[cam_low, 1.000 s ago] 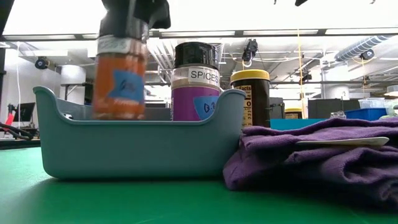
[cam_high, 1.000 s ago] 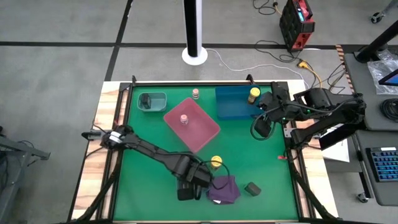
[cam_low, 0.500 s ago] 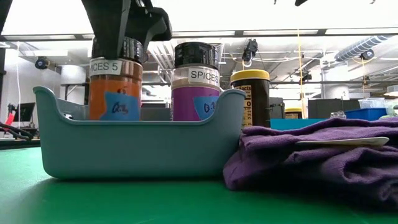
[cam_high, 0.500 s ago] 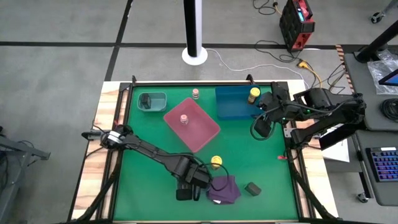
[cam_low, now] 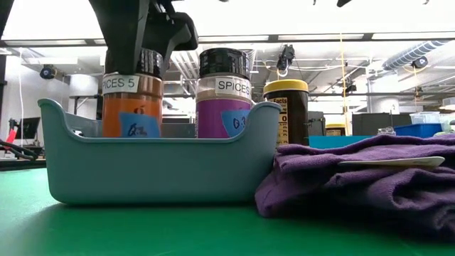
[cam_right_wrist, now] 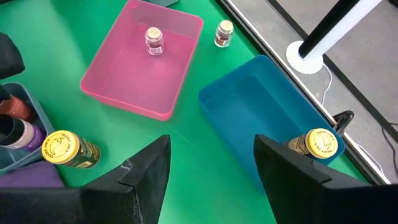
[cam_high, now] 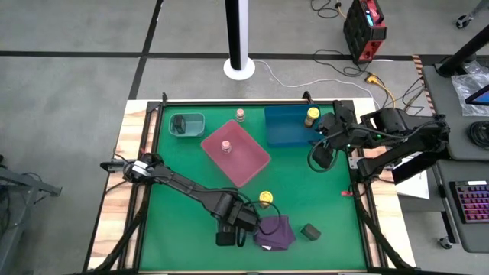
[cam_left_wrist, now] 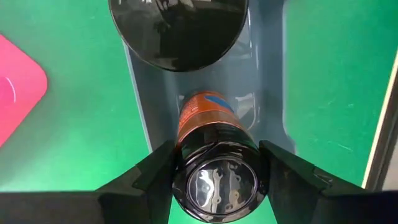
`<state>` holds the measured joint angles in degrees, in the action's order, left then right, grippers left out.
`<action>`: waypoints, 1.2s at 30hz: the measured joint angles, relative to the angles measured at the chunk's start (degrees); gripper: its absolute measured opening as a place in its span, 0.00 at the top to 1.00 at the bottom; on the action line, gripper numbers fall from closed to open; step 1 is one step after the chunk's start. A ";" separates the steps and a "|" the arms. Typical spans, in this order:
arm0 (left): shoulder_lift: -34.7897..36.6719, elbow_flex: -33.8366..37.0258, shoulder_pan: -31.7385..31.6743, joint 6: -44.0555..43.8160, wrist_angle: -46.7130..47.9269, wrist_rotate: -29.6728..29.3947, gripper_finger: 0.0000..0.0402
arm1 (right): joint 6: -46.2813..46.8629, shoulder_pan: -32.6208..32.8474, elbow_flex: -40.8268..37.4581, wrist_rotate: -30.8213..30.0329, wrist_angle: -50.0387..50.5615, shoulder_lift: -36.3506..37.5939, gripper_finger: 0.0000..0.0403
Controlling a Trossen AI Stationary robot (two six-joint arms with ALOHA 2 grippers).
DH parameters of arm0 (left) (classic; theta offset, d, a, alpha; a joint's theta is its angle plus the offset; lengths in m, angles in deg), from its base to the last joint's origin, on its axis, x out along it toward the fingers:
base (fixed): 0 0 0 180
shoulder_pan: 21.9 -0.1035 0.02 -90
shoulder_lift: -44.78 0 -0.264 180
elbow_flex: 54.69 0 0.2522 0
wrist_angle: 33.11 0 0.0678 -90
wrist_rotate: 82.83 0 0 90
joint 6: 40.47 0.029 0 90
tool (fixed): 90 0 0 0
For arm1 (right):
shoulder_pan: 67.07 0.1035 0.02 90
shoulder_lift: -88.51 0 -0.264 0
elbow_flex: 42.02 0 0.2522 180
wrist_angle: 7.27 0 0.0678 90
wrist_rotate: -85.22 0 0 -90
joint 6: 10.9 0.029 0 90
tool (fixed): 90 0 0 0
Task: Sort spices by type
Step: Put the orange seasoning bottle into the gray bin, then put the green seasoning can into the green bin
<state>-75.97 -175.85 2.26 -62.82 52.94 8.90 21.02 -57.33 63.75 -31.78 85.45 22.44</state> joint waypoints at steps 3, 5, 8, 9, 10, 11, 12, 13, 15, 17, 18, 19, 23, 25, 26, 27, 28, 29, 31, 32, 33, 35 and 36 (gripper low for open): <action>0.00 0.28 0.00 0.40 -0.65 -0.16 0.54 | 0.02 0.00 0.00 -0.02 -0.02 -0.01 0.46; 0.00 0.28 0.00 0.82 -0.80 -0.52 0.54 | 0.02 0.00 0.00 -0.02 -0.04 -0.01 0.46; 0.00 0.28 0.00 1.39 -0.76 -1.87 0.48 | 0.03 0.00 0.00 -0.02 -0.18 -0.01 0.46; 0.00 0.28 -0.02 1.54 -0.75 -2.17 0.45 | 0.13 0.00 0.00 -0.02 -0.20 -0.01 0.46; 0.00 0.28 -0.02 1.73 -0.76 -2.30 0.42 | 0.29 0.00 0.00 -0.02 -0.20 -0.01 0.46; 0.00 0.28 -0.02 1.84 -0.75 -2.32 0.40 | 0.36 0.00 0.00 -0.02 -0.20 -0.01 0.46; 0.00 0.28 -0.02 1.94 -0.76 -2.32 0.38 | 0.42 0.00 0.00 -0.02 -0.20 -0.01 0.45; 0.00 0.28 -0.03 2.03 -0.75 -2.30 0.37 | 0.44 0.00 0.00 -0.01 -0.20 -0.01 0.46; 0.00 0.28 -0.07 2.21 -0.75 -2.29 0.36 | 0.46 0.00 0.00 -0.02 -0.20 -0.01 0.46; 0.04 0.26 -0.07 2.19 -0.52 -2.29 0.36 | 0.46 0.00 -0.02 -0.02 -0.20 -0.01 0.45; 0.04 0.09 -0.07 2.19 -0.13 -2.29 0.36 | 0.46 0.00 -0.02 -0.02 -0.20 -0.01 0.46; 0.04 -0.37 -0.07 2.21 0.39 -2.28 0.36 | 0.46 0.00 -0.02 -0.02 -0.20 -0.01 0.46; 0.12 -2.35 -0.07 2.74 2.43 -2.27 0.35 | 0.48 0.00 -0.04 -0.02 -0.22 -0.01 0.45; 0.13 -3.22 -0.07 3.00 3.00 -2.27 0.35 | 0.50 0.00 -0.04 -0.01 -0.24 -0.01 0.46; 0.13 -3.64 -0.07 3.02 3.28 -2.27 0.35 | 0.50 0.00 -0.04 -0.01 -0.26 -0.01 0.46; 0.13 -4.00 -0.07 3.02 3.72 -2.27 0.35 | 0.50 0.00 -0.04 0.00 -0.26 -0.01 0.45; 0.13 -4.31 -0.07 3.02 4.17 -2.27 0.35 | 0.50 0.00 -0.04 0.00 -0.28 -0.01 0.45; 0.13 -4.63 -0.05 3.02 4.59 -2.27 0.35 | 0.50 0.00 -0.04 -0.01 -0.31 -0.01 0.46; 0.13 -5.50 -0.06 3.02 6.44 -2.28 0.35 | 0.60 0.00 -0.04 -0.01 -0.33 -0.01 0.46; 0.13 -6.19 -0.05 3.02 7.67 -2.34 0.35 | 0.67 0.00 -0.04 0.00 -0.35 -0.01 0.45; 0.13 -6.93 -0.04 3.03 8.75 -2.55 0.35 | 0.68 0.00 -0.06 0.00 -0.35 -0.01 0.45; 0.14 -8.69 0.03 3.39 11.13 -3.38 0.35 | 0.77 0.00 -0.07 0.00 -0.39 -0.01 0.46; 0.15 -9.64 0.09 3.57 12.18 -4.38 0.35 | 1.12 0.00 -0.07 0.00 -0.39 -0.01 0.45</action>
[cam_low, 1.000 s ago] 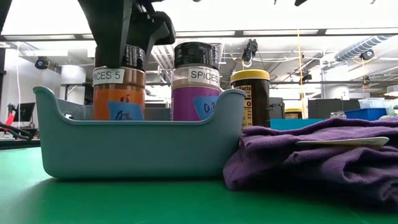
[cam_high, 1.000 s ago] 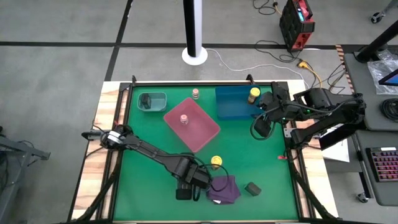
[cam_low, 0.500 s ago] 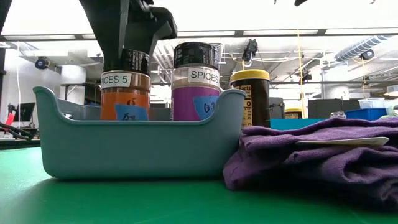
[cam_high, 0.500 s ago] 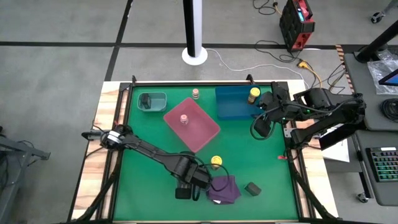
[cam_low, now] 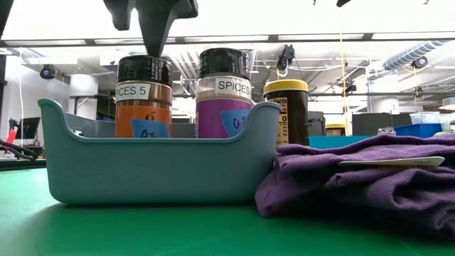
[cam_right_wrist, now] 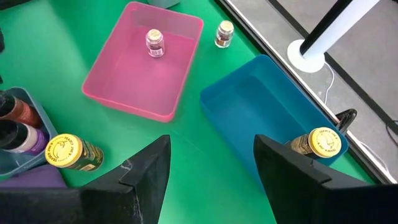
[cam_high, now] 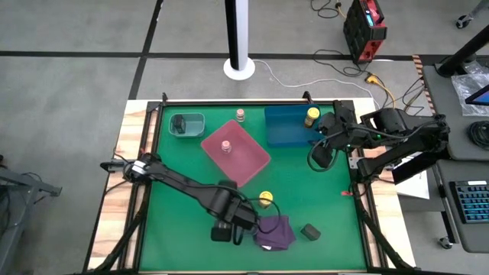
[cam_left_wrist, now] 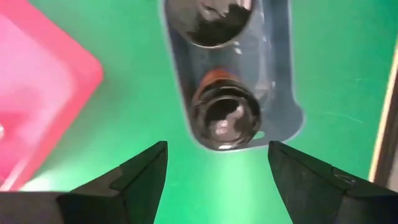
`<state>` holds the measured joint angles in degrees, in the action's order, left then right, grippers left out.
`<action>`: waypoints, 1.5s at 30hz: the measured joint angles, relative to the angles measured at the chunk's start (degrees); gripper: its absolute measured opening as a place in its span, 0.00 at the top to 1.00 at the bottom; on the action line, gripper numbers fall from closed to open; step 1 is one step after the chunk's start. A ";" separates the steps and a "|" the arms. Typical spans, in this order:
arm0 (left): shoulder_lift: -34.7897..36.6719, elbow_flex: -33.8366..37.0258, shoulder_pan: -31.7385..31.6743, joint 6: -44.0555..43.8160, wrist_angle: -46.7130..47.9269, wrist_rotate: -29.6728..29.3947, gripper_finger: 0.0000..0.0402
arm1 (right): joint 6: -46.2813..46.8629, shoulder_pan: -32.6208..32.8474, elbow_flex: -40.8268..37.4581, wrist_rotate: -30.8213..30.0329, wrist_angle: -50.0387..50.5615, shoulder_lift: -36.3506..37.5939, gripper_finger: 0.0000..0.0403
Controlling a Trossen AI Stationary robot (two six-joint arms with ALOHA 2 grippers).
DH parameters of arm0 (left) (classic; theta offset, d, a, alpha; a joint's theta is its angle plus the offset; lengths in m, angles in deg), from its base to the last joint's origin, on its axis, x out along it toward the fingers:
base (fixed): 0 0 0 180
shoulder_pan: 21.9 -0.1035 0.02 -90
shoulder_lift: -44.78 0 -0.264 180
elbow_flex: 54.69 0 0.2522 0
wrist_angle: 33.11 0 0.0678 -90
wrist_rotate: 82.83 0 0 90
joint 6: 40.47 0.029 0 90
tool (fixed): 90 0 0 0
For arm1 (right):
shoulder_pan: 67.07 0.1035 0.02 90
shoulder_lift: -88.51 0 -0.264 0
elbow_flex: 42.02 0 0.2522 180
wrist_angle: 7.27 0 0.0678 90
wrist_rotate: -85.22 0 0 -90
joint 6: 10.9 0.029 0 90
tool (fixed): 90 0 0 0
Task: Sort spices by type
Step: Put the green seasoning can into the green bin
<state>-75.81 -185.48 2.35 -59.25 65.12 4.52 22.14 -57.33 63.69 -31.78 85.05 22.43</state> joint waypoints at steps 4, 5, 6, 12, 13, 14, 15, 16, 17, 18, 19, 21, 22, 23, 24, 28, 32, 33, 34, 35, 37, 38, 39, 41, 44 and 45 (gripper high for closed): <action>1.41 -3.58 0.13 0.33 3.13 -4.70 0.35 | 1.53 0.00 0.00 0.00 -0.02 0.00 0.46; 2.12 -4.11 0.15 0.30 3.58 -6.05 0.35 | 2.00 0.00 0.00 0.00 0.00 0.00 0.45; 3.18 -4.25 0.20 0.21 3.68 -7.64 0.35 | 2.60 0.00 -0.02 0.02 0.00 -0.02 0.45; 11.50 -2.32 0.46 -3.62 3.88 -18.34 0.35 | 7.83 -0.02 -0.04 0.94 -0.02 -1.45 0.45; 13.41 -1.31 0.46 -4.63 3.85 -19.94 0.35 | 8.23 -0.02 -0.07 0.96 -0.02 -1.79 0.45; 15.28 -0.21 0.46 -5.75 3.92 -21.49 0.35 | 8.76 -0.02 -0.07 1.00 -0.02 -2.39 0.45; 17.36 1.17 0.44 -7.02 3.91 -22.90 0.35 | 9.34 -0.02 -0.07 1.04 -0.02 -2.88 0.44; 19.38 2.63 0.44 -8.31 3.87 -24.14 0.35 | 9.74 -0.02 -0.07 1.19 -0.02 -3.52 0.43; 21.47 4.26 0.44 -9.77 3.74 -25.51 0.35 | 10.25 -0.02 -0.07 1.36 -0.06 -4.24 0.43; 23.38 5.78 0.41 -11.38 3.69 -26.82 0.35 | 10.70 -0.02 -0.07 1.42 -0.04 -4.92 0.42; 25.45 7.38 0.41 -12.98 3.50 -27.92 0.35 | 10.94 -0.02 -0.07 1.52 -0.12 -5.71 0.41; 29.32 10.62 0.41 -16.00 2.71 -29.73 0.35 | 11.23 -0.13 -0.07 1.55 -0.54 -7.34 0.39; 31.20 12.35 0.41 -17.32 1.95 -30.53 0.35 | 11.48 -0.34 -0.07 1.80 -0.90 -8.18 0.38; 32.91 14.09 0.40 -18.46 1.15 -31.24 0.35 | 12.04 -0.59 -0.06 2.76 -1.25 -9.01 0.37; 34.52 15.81 0.41 -19.59 0.44 -32.09 0.35 | 12.51 -0.95 0.05 4.41 -1.31 -9.79 0.36; 40.27 22.69 0.39 -22.90 -1.25 -34.42 0.35 | 14.48 -1.85 0.32 14.43 -1.29 -12.80 0.33; 45.33 29.21 0.39 -24.63 -1.58 -35.79 0.35 | 16.07 0.03 0.30 25.70 -0.96 -15.34 0.29; 46.51 30.72 0.39 -25.10 -1.98 -35.99 0.35 | 16.11 1.00 0.20 28.69 -0.87 -15.92 0.29; 47.56 31.99 0.39 -25.67 -1.98 -36.37 0.35 | 16.25 2.19 0.13 31.17 -0.83 -16.43 0.28; 48.61 33.12 0.39 -26.08 -2.05 -37.01 0.35 | 16.72 3.28 -0.02 33.33 -0.92 -16.70 0.27; 50.55 34.98 0.39 -26.91 -2.55 -37.35 0.35 | 18.05 5.54 -0.13 35.63 -0.76 -17.30 0.25; 51.38 35.62 0.39 -27.12 -2.60 -37.38 0.35 | 18.93 6.65 -0.13 36.21 -0.63 -17.39 0.24; 52.07 36.05 0.32 -27.17 -2.82 -37.42 0.35 | 20.13 7.77 -0.19 36.66 -0.17 -17.40 0.24; 53.38 36.71 0.28 -27.11 -3.37 -38.31 0.35 | 22.74 9.62 -0.24 37.60 1.13 -17.46 0.22; 55.42 37.29 0.24 -26.24 -3.72 -39.62 0.35 | 27.47 12.46 -0.40 37.98 2.58 -17.24 0.20; 56.11 37.33 0.23 -25.74 -3.97 -40.01 0.35 | 29.07 13.31 -0.42 37.97 2.75 -17.15 0.20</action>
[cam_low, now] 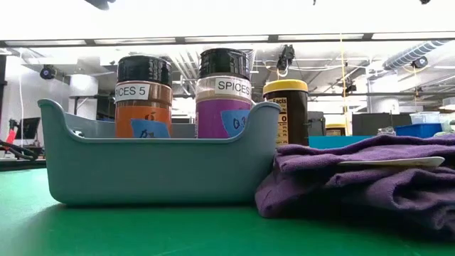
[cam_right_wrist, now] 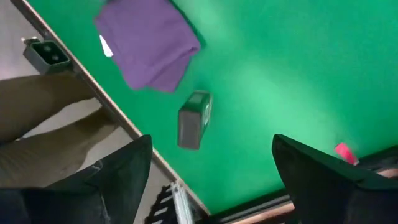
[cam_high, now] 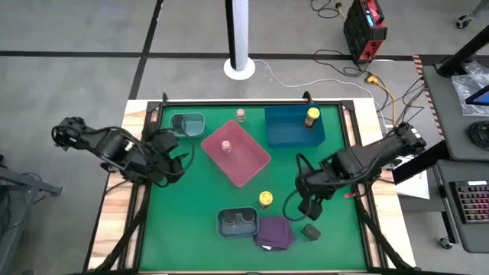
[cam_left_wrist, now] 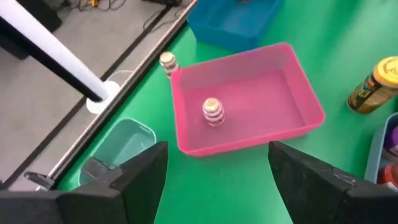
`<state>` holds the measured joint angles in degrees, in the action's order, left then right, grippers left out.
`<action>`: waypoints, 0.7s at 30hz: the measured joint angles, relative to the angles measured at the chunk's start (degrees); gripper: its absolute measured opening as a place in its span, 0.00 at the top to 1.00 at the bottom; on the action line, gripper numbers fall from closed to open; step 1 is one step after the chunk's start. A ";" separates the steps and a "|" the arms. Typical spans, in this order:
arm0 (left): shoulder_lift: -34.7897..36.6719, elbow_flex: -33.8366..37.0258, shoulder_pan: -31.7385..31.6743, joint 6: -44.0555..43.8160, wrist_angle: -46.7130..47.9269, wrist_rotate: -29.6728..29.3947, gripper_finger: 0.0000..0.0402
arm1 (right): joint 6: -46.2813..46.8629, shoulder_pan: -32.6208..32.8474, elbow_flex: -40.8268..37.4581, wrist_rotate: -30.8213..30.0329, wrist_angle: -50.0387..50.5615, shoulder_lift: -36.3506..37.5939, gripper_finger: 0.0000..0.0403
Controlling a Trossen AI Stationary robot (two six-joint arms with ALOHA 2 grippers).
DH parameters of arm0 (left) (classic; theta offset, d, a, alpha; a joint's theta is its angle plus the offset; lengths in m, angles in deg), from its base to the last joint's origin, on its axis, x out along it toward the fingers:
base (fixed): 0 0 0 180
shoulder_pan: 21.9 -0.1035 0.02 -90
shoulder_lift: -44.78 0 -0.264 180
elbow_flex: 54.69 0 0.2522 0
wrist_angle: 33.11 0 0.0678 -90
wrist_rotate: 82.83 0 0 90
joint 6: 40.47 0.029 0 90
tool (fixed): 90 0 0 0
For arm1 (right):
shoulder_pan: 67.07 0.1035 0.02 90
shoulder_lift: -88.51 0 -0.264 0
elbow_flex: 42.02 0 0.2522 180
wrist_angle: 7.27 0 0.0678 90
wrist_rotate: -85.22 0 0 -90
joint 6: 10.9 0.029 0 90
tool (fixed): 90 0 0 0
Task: Sort spices by type
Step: Put the green seasoning can into the green bin
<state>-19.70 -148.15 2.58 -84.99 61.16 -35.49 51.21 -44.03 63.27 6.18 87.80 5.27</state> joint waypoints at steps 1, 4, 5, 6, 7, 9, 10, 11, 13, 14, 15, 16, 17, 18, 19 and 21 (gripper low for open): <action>0.66 -0.03 -0.03 0.46 -0.12 -0.38 0.35 | 1.28 0.97 0.00 -0.02 -0.24 0.20 0.19; 2.40 -0.80 -0.68 1.62 -0.60 -1.34 0.35 | 2.99 5.16 -0.01 -1.72 -0.54 0.27 0.19; 2.89 -1.14 -0.81 1.99 -0.95 -2.02 0.35 | 3.02 7.08 -0.02 -2.64 -0.92 -0.08 0.19; 3.45 -1.49 -0.96 2.39 -1.17 -2.92 0.35 | 2.99 9.10 -0.06 -3.45 -1.15 -0.41 0.19; 3.87 -1.79 -1.01 2.90 -1.65 -3.66 0.35 | 3.10 11.14 -0.21 -3.86 -1.30 -0.91 0.19; 4.56 -2.16 -0.99 4.53 -3.18 -4.88 0.35 | 4.24 14.95 -0.81 -3.94 -2.26 -2.17 0.20; 4.85 -2.19 -0.99 5.46 -3.90 -5.41 0.35 | 4.92 16.81 -1.24 -3.95 -3.51 -2.69 0.21; 5.13 -2.19 -0.99 6.34 -4.72 -5.97 0.35 | 6.03 18.71 -1.85 -3.96 -5.35 -3.32 0.21; 5.70 -2.23 -0.97 8.00 -6.29 -6.36 0.35 | 8.62 21.75 -3.33 -5.10 -9.05 -4.42 0.22; 5.85 -2.23 -0.97 8.90 -6.84 -6.42 0.35 | 9.84 22.97 -4.16 -5.93 -10.62 -5.07 0.22; 6.03 -2.23 -1.01 9.66 -7.45 -6.54 0.35 | 11.05 23.95 -4.91 -6.85 -11.99 -5.76 0.22; 6.11 -2.23 -1.05 10.40 -7.91 -6.80 0.35 | 12.36 24.67 -5.61 -7.71 -12.74 -6.51 0.22; 6.10 -2.23 -1.06 10.85 -8.36 -7.13 0.35 | 13.43 25.02 -6.46 -8.10 -13.07 -7.20 0.22; 6.10 -2.23 -1.06 11.10 -8.76 -7.50 0.35 | 14.02 25.09 -7.30 -8.36 -13.15 -7.95 0.22; 6.11 -2.23 -1.06 11.24 -8.89 -7.71 0.35 | 14.64 25.07 -8.09 -8.62 -13.42 -8.65 0.22; 6.09 -2.23 -1.06 11.26 -8.96 -7.82 0.35 | 15.09 24.95 -9.28 -9.83 -13.82 -10.19 0.21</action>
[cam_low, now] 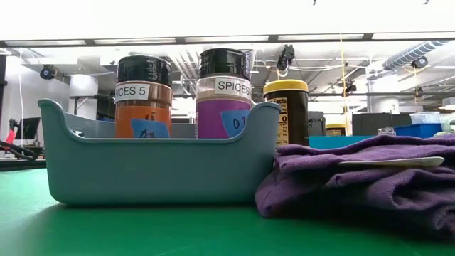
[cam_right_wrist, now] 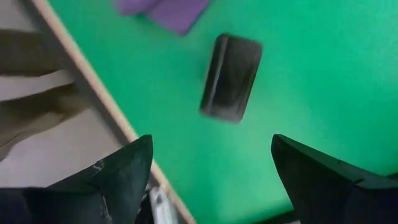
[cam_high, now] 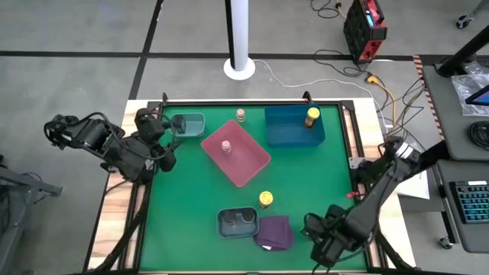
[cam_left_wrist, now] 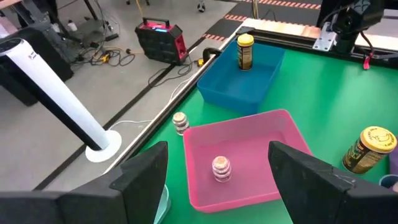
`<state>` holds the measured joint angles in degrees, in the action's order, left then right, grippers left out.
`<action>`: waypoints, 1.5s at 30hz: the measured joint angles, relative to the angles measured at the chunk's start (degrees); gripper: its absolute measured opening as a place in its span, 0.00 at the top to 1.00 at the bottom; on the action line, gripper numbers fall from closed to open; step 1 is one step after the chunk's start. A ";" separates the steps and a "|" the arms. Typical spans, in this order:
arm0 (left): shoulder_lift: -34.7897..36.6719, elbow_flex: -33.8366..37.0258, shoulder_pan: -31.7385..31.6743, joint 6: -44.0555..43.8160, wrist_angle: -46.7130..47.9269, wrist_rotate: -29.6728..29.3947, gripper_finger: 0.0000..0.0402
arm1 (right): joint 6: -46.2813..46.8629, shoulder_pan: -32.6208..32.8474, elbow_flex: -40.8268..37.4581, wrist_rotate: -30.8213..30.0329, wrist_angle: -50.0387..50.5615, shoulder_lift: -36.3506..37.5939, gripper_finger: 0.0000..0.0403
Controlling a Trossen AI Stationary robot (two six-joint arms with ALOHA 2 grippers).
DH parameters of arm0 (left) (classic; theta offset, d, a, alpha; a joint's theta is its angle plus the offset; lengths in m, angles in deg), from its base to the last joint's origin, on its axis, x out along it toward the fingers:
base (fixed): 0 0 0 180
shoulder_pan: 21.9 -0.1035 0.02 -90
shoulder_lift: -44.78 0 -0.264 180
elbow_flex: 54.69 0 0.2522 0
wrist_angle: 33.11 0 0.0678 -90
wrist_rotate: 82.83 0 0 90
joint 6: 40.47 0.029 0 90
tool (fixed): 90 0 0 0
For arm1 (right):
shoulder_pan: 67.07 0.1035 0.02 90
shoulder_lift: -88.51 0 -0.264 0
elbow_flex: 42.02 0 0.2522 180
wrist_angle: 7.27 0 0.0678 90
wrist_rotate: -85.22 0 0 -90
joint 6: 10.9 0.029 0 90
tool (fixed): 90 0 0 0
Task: Sort spices by type
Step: Put the green seasoning can into the green bin
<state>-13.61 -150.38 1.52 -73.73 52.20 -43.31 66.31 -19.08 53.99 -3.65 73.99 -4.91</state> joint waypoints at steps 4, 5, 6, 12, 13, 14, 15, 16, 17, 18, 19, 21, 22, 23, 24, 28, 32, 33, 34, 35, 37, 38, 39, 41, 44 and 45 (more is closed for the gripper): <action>-0.17 0.00 0.00 -0.13 -0.23 0.10 0.35 | 0.15 -1.57 -2.06 -0.22 -2.48 -2.04 0.19; -0.17 0.00 0.00 -0.15 -0.50 0.34 0.35 | 0.11 -2.02 -2.65 -0.23 -3.89 -2.15 0.18; -0.23 0.00 0.00 -0.13 -0.74 0.45 0.35 | 0.12 -2.41 -3.14 -0.26 -5.32 -2.28 0.18; -0.61 0.00 0.00 0.00 -1.41 1.55 0.35 | 1.56 -4.62 -6.95 -0.26 -8.01 -2.30 0.20; -0.66 0.00 0.00 0.16 -1.42 1.55 0.35 | 1.86 -4.97 -7.75 -0.22 -8.43 -2.30 0.20; -0.72 0.00 0.00 0.31 -1.40 1.55 0.35 | 1.99 -5.38 -8.45 -0.11 -9.09 -2.30 0.21; -0.76 0.00 0.00 0.68 -1.40 1.55 0.35 | 1.98 -5.76 -9.15 0.20 -10.38 -2.30 0.22; -0.76 0.00 0.00 1.00 -1.40 1.56 0.35 | 1.83 -6.17 -9.84 0.53 -12.21 -2.30 0.22; -0.76 0.00 0.00 1.28 -1.40 1.57 0.35 | 1.77 -6.48 -10.58 0.75 -14.10 -2.32 0.23; -0.76 0.00 0.00 1.43 -1.38 1.57 0.35 | 1.86 -6.72 -11.34 0.81 -15.72 -2.32 0.24; -0.76 0.00 0.00 1.66 -1.38 1.57 0.35 | 1.85 -6.96 -11.99 0.83 -17.06 -2.34 0.25; -0.74 0.00 0.00 2.16 -1.38 1.61 0.35 | 1.85 -7.37 -12.89 0.87 -19.47 -2.34 0.27; -0.74 0.00 0.00 2.35 -1.36 1.88 0.35 | 1.96 -7.53 -13.17 0.97 -19.92 -2.34 0.29; -0.74 0.00 0.00 2.61 -1.32 2.04 0.35 | 2.31 -7.70 -13.36 1.08 -19.86 -2.34 0.32; -0.74 0.00 0.00 2.78 -1.31 2.25 0.35 | 2.41 -7.86 -13.54 1.31 -19.84 -2.34 0.35; -0.74 0.00 -0.02 3.53 -1.36 4.87 0.35 | 2.44 -8.32 -13.93 1.94 -19.82 -2.34 0.52; -0.41 0.00 -0.41 5.28 -1.83 15.23 0.36 | 1.25 -9.01 -13.93 3.80 -19.65 -2.12 0.71; -0.20 0.00 -0.70 5.93 -2.10 18.52 0.37 | 1.06 -9.10 -13.95 4.65 -19.27 -1.80 0.71; 0.10 0.00 -0.93 6.46 -2.30 21.83 0.38 | 0.69 -9.39 -13.76 5.42 -18.39 -1.26 0.71; 0.42 0.00 -1.13 6.99 -2.41 24.52 0.39 | 0.28 -9.61 -13.28 6.21 -17.09 -0.61 0.71; 1.11 0.00 -1.27 8.01 -3.01 27.28 0.41 | -0.31 -10.35 -12.04 7.79 -14.55 1.49 0.71; 1.48 0.00 -1.31 8.50 -3.65 27.52 0.42 | -0.56 -10.82 -11.21 8.55 -12.97 2.75 0.71; 1.86 0.00 -1.31 9.19 -4.40 27.56 0.43 | -0.84 -11.51 -10.03 8.91 -11.09 4.10 0.71; 2.67 0.00 -1.31 10.78 -6.05 27.57 0.44 | -1.19 -13.15 -7.24 8.79 -6.73 6.69 0.71; 3.73 0.00 -1.31 13.52 -8.50 27.48 0.46 | -1.83 -16.31 -1.51 5.40 -0.46 9.62 0.71; 3.98 -0.02 -1.31 14.38 -9.04 27.29 0.46 | -2.52 -17.57 0.63 3.51 1.16 10.19 0.71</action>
<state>-9.63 -150.40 0.21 -59.35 43.15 -16.02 63.78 -36.65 54.62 -0.14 75.15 5.28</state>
